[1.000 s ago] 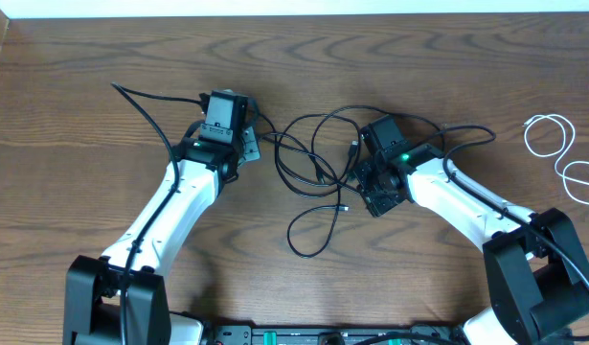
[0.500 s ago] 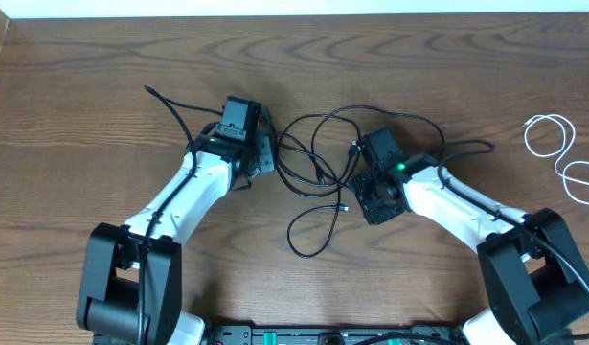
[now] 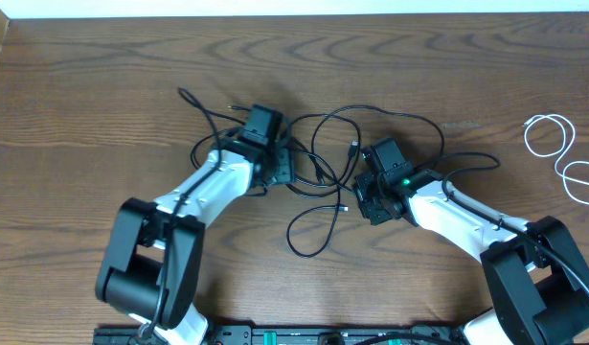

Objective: Untangle cables

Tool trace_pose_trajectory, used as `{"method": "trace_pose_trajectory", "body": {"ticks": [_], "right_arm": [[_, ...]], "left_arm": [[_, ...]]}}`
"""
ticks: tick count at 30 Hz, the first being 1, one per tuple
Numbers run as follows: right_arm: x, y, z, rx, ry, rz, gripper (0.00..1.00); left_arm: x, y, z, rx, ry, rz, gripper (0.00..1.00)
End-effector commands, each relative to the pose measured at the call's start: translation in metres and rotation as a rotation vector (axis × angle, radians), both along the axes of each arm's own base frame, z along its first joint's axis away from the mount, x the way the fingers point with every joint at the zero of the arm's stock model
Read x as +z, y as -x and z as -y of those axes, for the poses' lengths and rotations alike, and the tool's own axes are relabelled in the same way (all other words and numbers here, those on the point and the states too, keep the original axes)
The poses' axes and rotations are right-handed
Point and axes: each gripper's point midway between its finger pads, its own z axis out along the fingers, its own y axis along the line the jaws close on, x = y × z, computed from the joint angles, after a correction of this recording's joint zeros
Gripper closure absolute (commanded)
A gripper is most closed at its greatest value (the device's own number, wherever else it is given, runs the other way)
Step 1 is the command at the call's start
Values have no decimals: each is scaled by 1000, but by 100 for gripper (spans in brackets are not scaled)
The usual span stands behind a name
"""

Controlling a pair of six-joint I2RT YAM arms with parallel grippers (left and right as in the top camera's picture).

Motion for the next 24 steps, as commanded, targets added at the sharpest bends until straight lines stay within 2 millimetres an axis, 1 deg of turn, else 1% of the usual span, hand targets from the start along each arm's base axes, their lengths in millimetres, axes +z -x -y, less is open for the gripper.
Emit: {"method": "trace_pose_trajectory", "body": {"ticks": [1,2,3,7,13,19,20,22,24], "right_arm": [[-24,16,19,-9,95,-49,89],[-24,15,20,-5,102,-44,96],[-24,14,21,0,113,-38,99],[-25,13,25,13,138,-26,99],[-25,11,29,6,159,-15,99],[-24,4,44,46,259,37,99],[-24,2,47,66,281,49,99],[-23,-1,52,102,317,68,99],[-22,-3,54,141,338,82,99]], "left_arm": [[-2,3,12,-33,4,0,33],[-2,4,13,-37,1,2,33],[-2,4,13,-38,1,2,34],[-2,4,12,-36,-6,2,35],[-5,4,1,-18,-61,4,34],[-5,4,-3,-10,-87,5,35],[-5,4,-5,-7,-94,8,40],[-5,3,-6,-5,-101,11,53],[-5,3,-6,-4,-103,13,63]]}}
